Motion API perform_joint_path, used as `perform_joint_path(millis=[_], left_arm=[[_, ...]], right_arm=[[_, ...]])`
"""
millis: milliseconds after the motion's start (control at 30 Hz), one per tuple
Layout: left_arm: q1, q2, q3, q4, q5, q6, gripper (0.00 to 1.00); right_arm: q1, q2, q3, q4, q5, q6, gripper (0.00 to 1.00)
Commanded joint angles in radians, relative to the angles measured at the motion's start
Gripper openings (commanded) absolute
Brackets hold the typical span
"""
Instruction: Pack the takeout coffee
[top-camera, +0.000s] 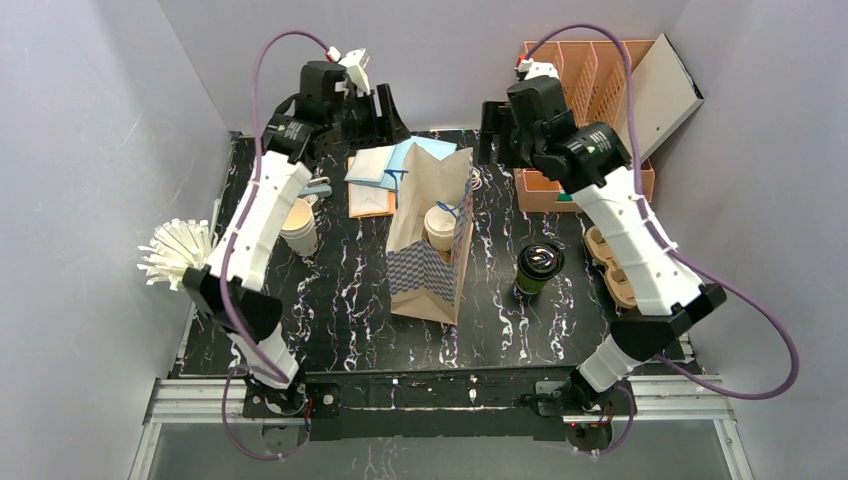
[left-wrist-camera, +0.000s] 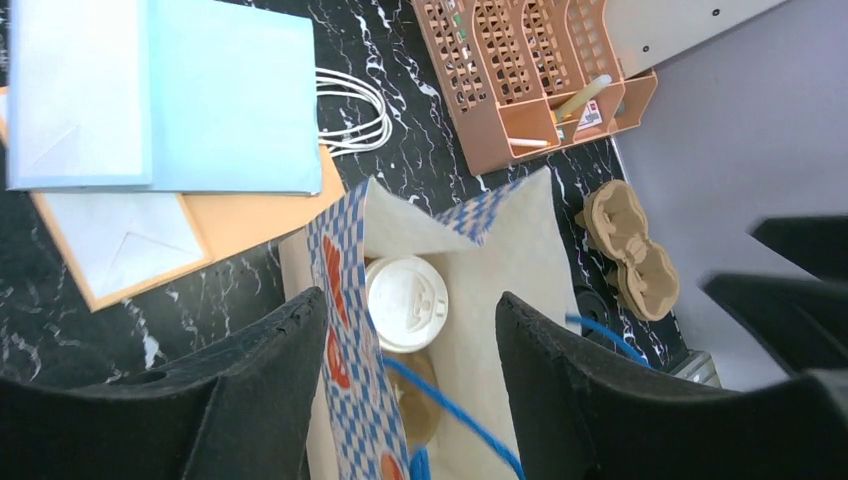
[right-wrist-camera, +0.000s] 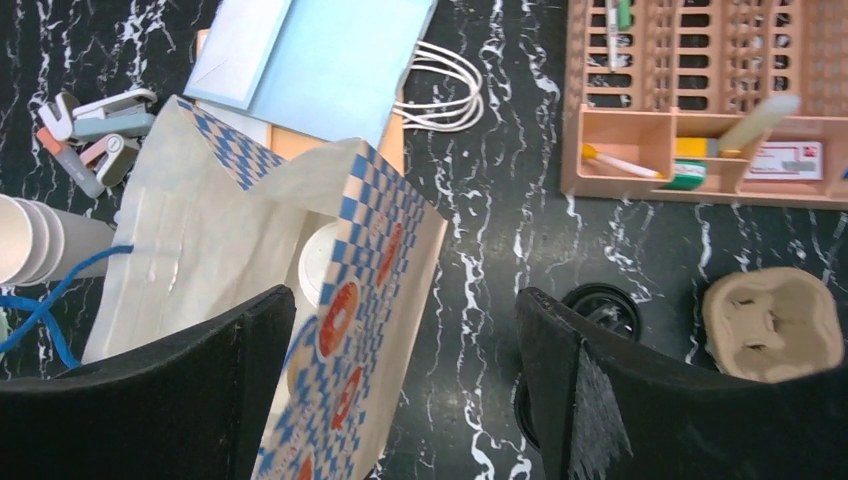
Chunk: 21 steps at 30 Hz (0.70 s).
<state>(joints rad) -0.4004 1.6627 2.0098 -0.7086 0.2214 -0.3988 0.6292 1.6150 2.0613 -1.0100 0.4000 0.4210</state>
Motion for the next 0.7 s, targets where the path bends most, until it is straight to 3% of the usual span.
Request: perform_joint_path(millis=[0, 67, 167, 233, 433, 667], left_arm=[[0.003, 0.087, 0.039, 0.059, 0.107, 0.002, 0.61], [0.003, 0.108, 0.031, 0.088, 0.110, 0.020, 0.67], [0.003, 0.133, 0.034, 0.093, 0.087, 0.069, 0.83], [0.003, 0.144, 0.036, 0.099, 0.082, 0.094, 0.87], [0.003, 0.168, 0.053, 0.109, 0.078, 0.103, 0.84], [0.003, 0.093, -0.051, 0.183, 0.030, 0.020, 0.80]], right_arm=[[-0.012, -0.051, -0.021, -0.109, 0.087, 0.031, 0.92], [-0.025, -0.064, -0.045, -0.182, 0.080, 0.073, 0.98], [-0.054, -0.104, -0.168, -0.240, 0.027, 0.151, 0.98], [-0.083, -0.122, -0.252, -0.279, -0.007, 0.209, 0.98], [-0.136, -0.196, -0.467, -0.255, -0.081, 0.311, 0.98], [-0.172, -0.196, -0.586, -0.207, -0.142, 0.275, 0.98]])
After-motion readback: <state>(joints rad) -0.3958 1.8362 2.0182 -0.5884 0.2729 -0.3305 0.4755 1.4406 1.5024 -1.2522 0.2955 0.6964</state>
